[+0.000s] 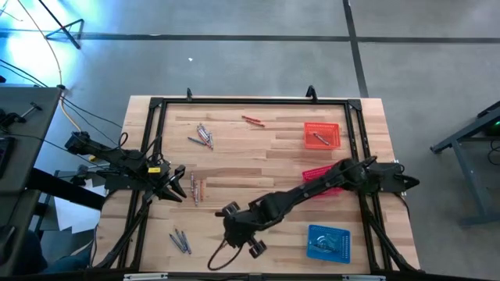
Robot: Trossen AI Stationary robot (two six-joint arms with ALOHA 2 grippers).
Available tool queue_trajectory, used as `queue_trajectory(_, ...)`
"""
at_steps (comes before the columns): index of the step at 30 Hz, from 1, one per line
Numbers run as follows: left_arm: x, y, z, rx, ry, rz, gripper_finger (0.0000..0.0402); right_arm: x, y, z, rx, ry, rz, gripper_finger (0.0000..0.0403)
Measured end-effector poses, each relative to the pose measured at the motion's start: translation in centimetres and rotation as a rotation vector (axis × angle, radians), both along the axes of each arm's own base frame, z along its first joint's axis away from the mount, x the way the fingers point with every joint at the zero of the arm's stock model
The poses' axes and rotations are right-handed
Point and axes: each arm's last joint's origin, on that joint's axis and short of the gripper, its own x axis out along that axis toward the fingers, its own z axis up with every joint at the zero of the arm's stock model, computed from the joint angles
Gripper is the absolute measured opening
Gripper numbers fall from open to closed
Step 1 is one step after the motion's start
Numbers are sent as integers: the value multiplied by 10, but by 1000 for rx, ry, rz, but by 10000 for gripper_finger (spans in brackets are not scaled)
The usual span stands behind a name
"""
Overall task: Sort crayons
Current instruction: Put the orange crayon into the red bin
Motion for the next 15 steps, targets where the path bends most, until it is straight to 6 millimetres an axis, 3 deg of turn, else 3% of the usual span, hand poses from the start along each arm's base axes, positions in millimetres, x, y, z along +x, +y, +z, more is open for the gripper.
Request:
queue_trajectory(4,0,0,0,0,0,0,86,-8,-13,-9,61,-112,-27,0)
queue_trajectory(7,0,0,0,0,-1,0,86,-28,-30,-16,90,-136,-79,0)
queue_trajectory(15,0,0,0,0,0,0,86,-125,-83,-10,-7,-111,-343,0)
